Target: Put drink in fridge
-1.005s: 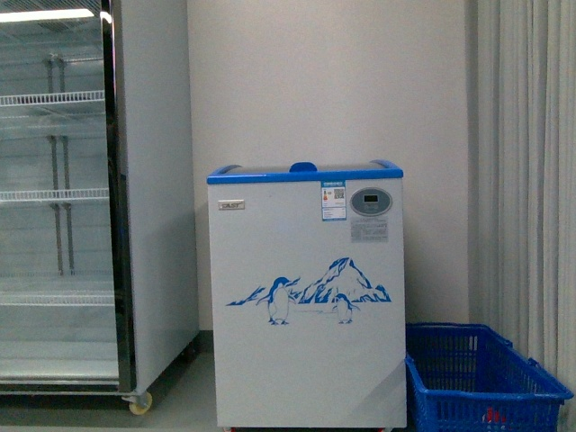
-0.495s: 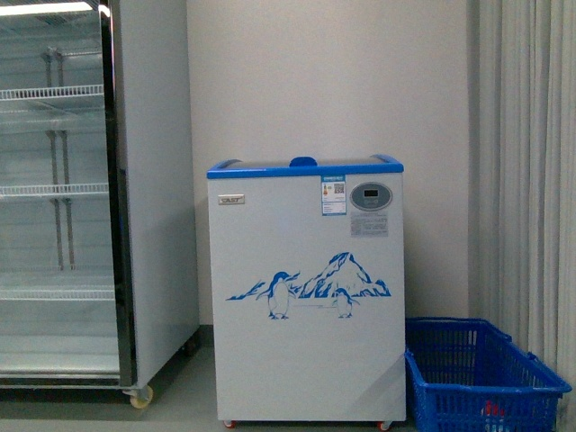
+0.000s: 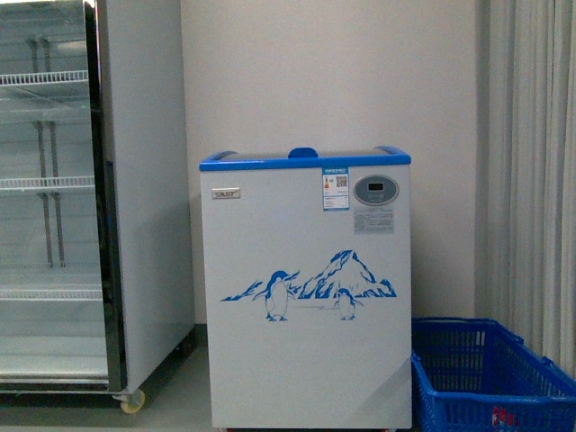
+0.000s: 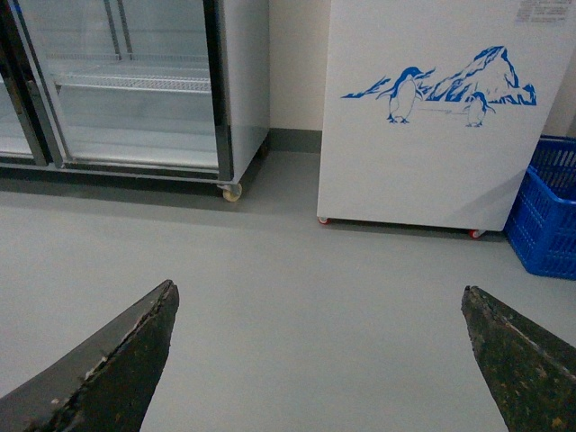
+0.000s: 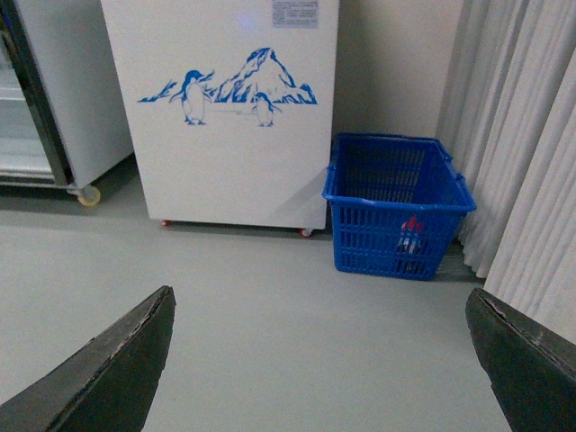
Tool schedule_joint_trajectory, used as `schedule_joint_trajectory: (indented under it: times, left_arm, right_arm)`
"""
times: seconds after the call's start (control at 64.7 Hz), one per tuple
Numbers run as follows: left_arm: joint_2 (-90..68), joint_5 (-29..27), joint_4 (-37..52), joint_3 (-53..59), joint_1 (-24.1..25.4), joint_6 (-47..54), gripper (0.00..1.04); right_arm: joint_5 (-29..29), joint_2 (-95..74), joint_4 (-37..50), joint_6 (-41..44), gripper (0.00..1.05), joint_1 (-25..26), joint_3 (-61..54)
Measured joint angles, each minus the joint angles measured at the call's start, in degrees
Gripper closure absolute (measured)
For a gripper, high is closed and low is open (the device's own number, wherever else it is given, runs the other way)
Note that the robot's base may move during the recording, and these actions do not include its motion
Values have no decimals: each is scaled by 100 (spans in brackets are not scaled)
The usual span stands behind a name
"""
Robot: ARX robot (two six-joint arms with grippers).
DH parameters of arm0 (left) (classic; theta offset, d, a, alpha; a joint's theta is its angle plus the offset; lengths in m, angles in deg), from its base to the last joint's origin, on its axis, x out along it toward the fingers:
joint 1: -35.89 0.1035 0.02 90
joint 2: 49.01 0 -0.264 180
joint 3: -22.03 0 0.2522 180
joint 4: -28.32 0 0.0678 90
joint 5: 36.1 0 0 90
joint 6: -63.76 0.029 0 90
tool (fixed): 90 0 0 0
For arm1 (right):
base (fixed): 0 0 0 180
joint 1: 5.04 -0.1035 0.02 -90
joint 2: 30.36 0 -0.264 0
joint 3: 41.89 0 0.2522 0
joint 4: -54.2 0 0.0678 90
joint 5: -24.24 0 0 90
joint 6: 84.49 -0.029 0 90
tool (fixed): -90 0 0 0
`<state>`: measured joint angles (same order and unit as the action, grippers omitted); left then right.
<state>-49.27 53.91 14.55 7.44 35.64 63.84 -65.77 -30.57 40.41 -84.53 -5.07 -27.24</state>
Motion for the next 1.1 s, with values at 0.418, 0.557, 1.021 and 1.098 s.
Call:
schedule_joint_trajectory:
  times: [0.418, 0.557, 1.021, 1.098]
  left_arm:
    - [0, 0, 0, 0, 0, 0, 8]
    - [0, 0, 0, 0, 0, 0, 8]
    - [0, -2, 0, 0, 0, 0, 8]
    - [0, -2, 0, 0, 0, 0, 8]
  right_arm:
    - [0, 0, 0, 0, 8, 0, 0]
    - [0, 0, 0, 0, 8, 0, 0]
    - [-2, 0, 0, 0, 8, 0, 0]
    - [2, 0, 0, 0, 8, 0, 0]
